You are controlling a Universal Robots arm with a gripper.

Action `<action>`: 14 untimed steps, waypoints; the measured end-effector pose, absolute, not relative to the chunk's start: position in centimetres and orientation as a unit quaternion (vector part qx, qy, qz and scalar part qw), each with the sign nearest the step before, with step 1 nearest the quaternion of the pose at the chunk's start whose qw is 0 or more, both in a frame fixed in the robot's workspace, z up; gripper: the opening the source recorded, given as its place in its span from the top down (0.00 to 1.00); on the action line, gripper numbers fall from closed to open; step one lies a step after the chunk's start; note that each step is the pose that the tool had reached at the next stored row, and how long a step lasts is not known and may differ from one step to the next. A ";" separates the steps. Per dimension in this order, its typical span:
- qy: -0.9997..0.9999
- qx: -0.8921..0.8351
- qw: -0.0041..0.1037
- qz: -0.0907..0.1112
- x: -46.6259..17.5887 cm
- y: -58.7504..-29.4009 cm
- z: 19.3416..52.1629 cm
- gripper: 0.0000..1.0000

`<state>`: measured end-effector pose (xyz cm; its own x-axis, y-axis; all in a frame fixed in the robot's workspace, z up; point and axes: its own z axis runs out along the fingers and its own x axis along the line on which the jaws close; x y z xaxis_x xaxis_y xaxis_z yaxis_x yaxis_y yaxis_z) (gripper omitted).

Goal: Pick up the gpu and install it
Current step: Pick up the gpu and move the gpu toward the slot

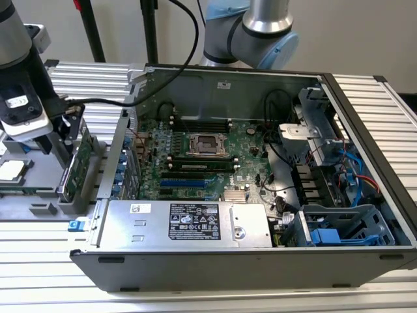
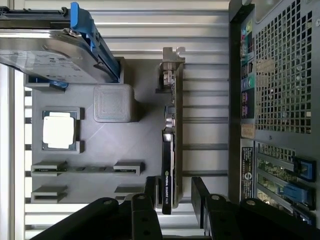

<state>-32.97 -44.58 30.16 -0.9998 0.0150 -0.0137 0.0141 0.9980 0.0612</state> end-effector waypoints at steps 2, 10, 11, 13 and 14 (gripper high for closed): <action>0.999 0.007 0.007 0.031 -33.0 -44.6 30.1 0.00; 0.999 0.007 0.007 0.031 -33.0 -44.6 29.8 0.00; 0.999 0.007 0.007 0.031 -33.0 -44.6 29.8 0.00; 0.999 0.007 0.007 0.031 -33.0 -44.6 29.8 0.00; 0.999 0.007 0.007 0.031 -33.0 -44.6 29.8 0.00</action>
